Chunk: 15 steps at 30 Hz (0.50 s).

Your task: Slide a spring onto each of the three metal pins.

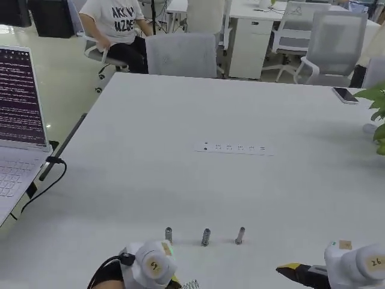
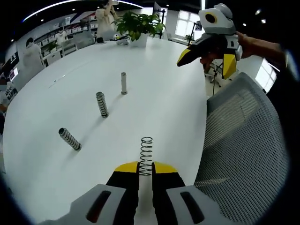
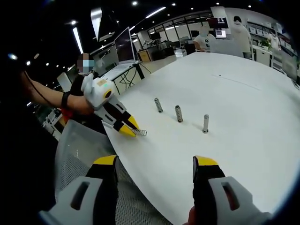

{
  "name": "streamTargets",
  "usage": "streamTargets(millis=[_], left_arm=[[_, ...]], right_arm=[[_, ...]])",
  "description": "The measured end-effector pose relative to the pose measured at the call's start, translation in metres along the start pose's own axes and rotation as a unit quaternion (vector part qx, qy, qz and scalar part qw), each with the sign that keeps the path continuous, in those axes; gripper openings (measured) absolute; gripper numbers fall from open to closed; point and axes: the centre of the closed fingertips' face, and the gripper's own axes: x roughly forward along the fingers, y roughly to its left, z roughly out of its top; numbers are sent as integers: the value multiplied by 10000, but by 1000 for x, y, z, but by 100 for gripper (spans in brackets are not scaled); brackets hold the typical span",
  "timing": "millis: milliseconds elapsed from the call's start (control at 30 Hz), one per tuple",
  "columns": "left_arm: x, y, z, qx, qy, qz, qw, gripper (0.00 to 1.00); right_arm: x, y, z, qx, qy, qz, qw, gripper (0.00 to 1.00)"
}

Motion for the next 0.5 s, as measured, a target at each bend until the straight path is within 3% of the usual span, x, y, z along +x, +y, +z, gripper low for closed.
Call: streamTargets(millis=[100,367,500], left_arm=[[-7,-1,3,-121,-158,44,9998,2],[-21,-6,8,2,-291,127,9995,2],[-31,-3,14,33,-373,208,9991,2]], right_arm=[[4,5,4,-51,-22,100,9999,61],[17,19,6,-157,79,348,9992,59],[22,24,8,-215,106,431,9988,60]])
